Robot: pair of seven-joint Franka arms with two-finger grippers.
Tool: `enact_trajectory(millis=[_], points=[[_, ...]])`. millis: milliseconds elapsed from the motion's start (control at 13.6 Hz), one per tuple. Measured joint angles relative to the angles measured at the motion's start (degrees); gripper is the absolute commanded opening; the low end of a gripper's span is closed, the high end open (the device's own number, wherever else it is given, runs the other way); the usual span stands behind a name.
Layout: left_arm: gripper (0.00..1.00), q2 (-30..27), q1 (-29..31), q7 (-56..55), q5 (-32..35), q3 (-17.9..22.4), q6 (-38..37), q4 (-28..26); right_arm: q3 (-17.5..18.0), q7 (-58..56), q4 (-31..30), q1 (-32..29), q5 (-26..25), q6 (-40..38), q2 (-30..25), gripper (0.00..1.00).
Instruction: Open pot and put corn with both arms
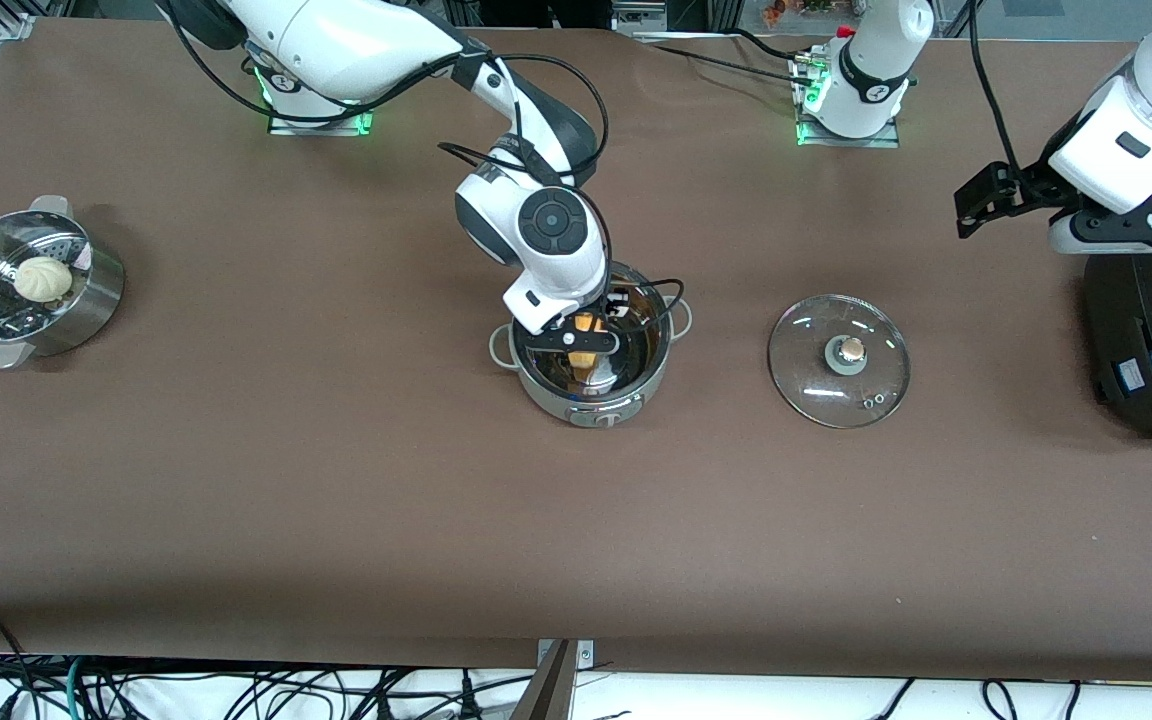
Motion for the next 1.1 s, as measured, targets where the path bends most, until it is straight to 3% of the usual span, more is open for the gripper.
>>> enact_trajectory(millis=[147,587,1100], points=[[1.0,0.06,0.17,-0.05,-0.23,0.0,0.07,0.0,-0.43,0.1,0.0,0.84,-0.21,0.09,0.24,1.0],[1.0,0.07,0.34,-0.16,-0.23,-0.05,0.59,0.03,-1.4,-1.39,2.38,0.21,-3.65,-3.32,-1.78,1.0],[1.0,0.07,0.37,-0.16,-0.23,-0.16,0.75,0.04,-1.83,-14.67,3.18,-14.53,-3.73,-13.66,-12.33,1.0]])
